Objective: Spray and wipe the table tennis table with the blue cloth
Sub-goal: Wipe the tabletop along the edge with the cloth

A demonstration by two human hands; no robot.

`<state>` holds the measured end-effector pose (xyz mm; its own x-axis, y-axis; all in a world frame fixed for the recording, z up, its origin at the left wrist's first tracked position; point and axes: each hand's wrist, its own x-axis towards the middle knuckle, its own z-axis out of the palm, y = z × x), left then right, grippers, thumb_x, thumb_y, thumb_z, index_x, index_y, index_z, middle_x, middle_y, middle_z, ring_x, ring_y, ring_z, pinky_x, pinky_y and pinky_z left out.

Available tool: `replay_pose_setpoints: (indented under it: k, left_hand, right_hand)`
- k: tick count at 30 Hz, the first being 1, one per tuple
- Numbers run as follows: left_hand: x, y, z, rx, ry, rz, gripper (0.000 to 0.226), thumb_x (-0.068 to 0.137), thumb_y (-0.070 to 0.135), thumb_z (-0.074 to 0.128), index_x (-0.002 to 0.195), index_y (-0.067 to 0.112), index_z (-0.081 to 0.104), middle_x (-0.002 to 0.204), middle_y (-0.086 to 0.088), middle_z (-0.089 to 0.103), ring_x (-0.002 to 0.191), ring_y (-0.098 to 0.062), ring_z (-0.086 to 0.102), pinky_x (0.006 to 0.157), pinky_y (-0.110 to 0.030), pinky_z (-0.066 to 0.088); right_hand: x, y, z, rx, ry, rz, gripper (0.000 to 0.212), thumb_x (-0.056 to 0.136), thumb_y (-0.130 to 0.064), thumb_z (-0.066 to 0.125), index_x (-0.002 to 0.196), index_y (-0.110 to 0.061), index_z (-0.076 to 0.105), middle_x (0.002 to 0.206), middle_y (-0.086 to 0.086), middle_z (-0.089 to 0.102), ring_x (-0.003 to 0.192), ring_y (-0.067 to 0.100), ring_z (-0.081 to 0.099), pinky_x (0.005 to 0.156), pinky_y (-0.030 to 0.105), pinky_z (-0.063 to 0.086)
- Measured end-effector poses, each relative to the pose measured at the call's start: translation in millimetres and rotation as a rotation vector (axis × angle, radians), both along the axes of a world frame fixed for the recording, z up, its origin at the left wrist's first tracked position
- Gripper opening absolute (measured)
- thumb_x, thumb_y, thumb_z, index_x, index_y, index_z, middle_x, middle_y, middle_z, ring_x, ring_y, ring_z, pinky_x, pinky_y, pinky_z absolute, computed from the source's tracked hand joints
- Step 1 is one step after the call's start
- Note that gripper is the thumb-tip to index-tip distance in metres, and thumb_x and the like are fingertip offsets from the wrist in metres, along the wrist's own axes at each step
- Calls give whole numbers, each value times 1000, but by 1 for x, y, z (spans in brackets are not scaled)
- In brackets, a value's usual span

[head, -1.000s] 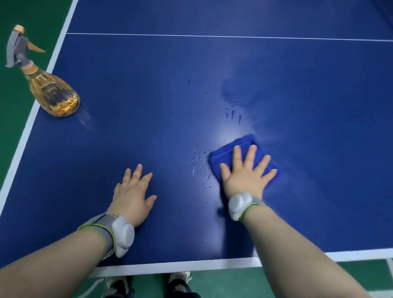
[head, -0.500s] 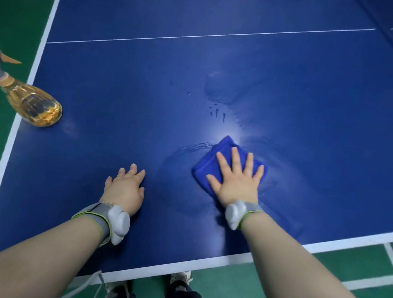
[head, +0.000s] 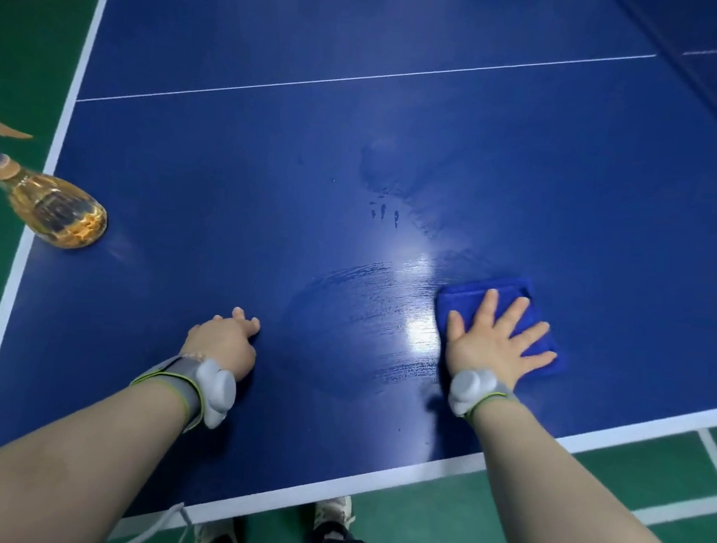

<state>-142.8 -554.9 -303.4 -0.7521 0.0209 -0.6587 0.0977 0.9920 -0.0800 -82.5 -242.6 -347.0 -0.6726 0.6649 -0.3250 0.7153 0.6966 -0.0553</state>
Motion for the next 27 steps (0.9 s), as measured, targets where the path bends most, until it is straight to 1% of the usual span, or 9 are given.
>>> replay_pose_setpoints:
  k: [5,7,9,10,13,17,21,24,27]
  left_hand:
    - [-2,1,-1,-40,-23,-16,58,96,10,30,150,30,20,161,0,4,146,-27,16,111,-38,32]
    - [-4,3,-2,-69,-35,-20,59,96,9,29,150,31,19,161,1,5,145,-26,19,111,-38,32]
    - [-7,5,-2,-94,-57,-12,62,95,8,31,151,31,18,160,2,8,142,-26,25,110,-38,34]
    - [-8,5,-2,-102,-72,-6,64,94,7,32,151,32,17,160,2,9,140,-26,29,109,-38,35]
    - [-12,3,-2,-118,-99,-14,66,93,7,33,151,33,14,160,3,6,137,-26,34,109,-38,36]
    - [-12,3,-3,-137,-104,-36,67,93,7,33,151,33,13,160,3,3,136,-27,35,107,-38,37]
    - [-11,2,-4,-138,-101,-44,67,93,7,34,151,33,12,160,2,5,136,-27,34,106,-38,39]
    - [-11,-2,-3,-126,-139,-13,69,93,12,34,152,33,6,160,-3,3,142,-29,24,109,-39,35]
    - [-4,-6,-2,-78,-130,-22,70,93,7,32,151,32,3,160,-5,-3,145,-28,15,113,-41,28]
  right_hand:
    - [13,-95,-4,-27,5,471,77,92,-68,23,155,-33,-5,163,8,-16,144,50,-15,105,72,-13]
    - [19,-116,-7,-32,-11,650,79,86,-72,12,155,-35,-1,163,7,-15,143,50,-16,102,72,-18]
    - [19,-115,-7,-59,-9,722,86,77,-72,1,155,-38,4,164,5,-12,144,49,-16,102,71,-20]
    - [18,-109,-7,-74,2,729,87,74,-73,1,155,-40,7,164,4,-10,145,47,-15,103,70,-19]
    - [16,-74,-5,-46,32,643,83,77,-75,8,153,-43,12,165,1,-2,147,44,-7,107,68,-13]
    - [20,2,-3,27,-8,364,72,90,-73,25,153,-45,3,164,-3,-9,148,39,-12,112,66,-6]
    - [42,61,-1,26,5,72,72,90,-71,23,154,-43,6,165,-4,-8,149,37,-11,114,66,-3]
    - [47,62,1,9,0,-21,71,91,-70,21,155,-41,5,164,-3,-9,148,38,-12,113,67,-4]
    - [49,38,3,-1,-5,-83,71,93,-67,18,156,-37,3,164,1,-11,147,41,-13,112,69,-5]
